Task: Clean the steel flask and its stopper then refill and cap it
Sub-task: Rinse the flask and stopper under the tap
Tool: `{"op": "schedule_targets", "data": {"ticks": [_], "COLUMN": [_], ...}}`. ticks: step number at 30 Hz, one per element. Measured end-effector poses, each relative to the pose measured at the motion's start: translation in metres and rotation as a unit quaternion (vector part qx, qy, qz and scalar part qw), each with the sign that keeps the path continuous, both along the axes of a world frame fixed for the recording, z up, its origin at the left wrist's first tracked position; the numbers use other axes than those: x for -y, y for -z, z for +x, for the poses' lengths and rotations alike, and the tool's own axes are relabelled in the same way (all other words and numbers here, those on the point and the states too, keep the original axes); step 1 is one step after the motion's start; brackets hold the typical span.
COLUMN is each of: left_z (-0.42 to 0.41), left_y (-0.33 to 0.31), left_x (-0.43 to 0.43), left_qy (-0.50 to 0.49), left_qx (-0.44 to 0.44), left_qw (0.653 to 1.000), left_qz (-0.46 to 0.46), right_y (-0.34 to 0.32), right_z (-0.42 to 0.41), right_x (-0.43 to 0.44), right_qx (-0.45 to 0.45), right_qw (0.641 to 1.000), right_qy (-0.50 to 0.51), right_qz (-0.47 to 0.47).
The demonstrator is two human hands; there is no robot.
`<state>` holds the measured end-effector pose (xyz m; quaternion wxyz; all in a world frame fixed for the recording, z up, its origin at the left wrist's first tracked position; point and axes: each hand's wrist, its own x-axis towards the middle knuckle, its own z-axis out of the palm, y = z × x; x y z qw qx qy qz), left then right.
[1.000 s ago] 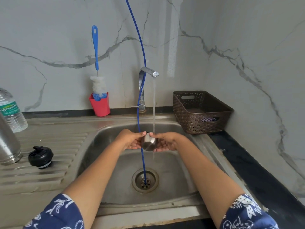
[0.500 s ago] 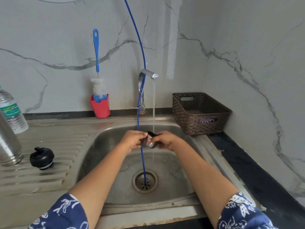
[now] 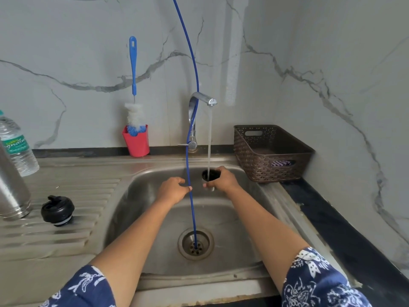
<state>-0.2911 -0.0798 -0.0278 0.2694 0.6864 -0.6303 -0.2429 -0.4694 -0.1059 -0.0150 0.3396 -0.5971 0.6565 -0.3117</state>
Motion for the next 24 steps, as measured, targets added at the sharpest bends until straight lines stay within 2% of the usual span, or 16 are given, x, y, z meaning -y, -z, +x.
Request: {"op": "schedule_targets", "data": {"ticks": [2, 4, 7, 11, 15, 16, 18, 21, 24], "left_z": [0.0, 0.001, 0.002, 0.004, 0.003, 0.003, 0.0, -0.007, -0.014], "left_y": [0.001, 0.003, 0.004, 0.006, 0.005, 0.005, 0.003, -0.003, -0.004], "left_x": [0.0, 0.001, 0.002, 0.003, 0.003, 0.003, 0.001, -0.006, -0.011], "left_qy": [0.0, 0.001, 0.001, 0.0, 0.01, 0.017, 0.044, 0.091, 0.103], "left_qx": [-0.001, -0.001, 0.0, 0.0, 0.0, -0.006, -0.048, -0.163, -0.25], "left_qw": [1.0, 1.0, 1.0, 1.0, 1.0, 1.0, 0.998, 0.982, 0.962], "left_qz": [0.002, 0.002, 0.001, 0.002, 0.0, -0.002, -0.004, 0.018, 0.027], "right_y": [0.0, -0.001, -0.002, 0.002, 0.005, 0.005, 0.004, 0.002, -0.001], "right_z": [0.0, -0.001, -0.003, -0.004, -0.008, -0.008, -0.008, -0.009, -0.009], "right_x": [0.002, 0.004, 0.004, 0.007, 0.006, 0.005, 0.001, -0.008, -0.009], "right_qx": [0.014, -0.017, -0.071, 0.008, 0.007, 0.021, 0.118, 0.256, 0.329], "right_qw": [0.999, 0.997, 0.997, 0.998, 0.998, 0.998, 0.986, 0.938, 0.907], "right_qy": [-0.034, -0.063, -0.04, -0.056, -0.047, -0.041, -0.032, -0.029, -0.008], "right_qz": [0.02, 0.045, 0.019, 0.014, 0.031, 0.043, 0.117, 0.232, 0.263]}}
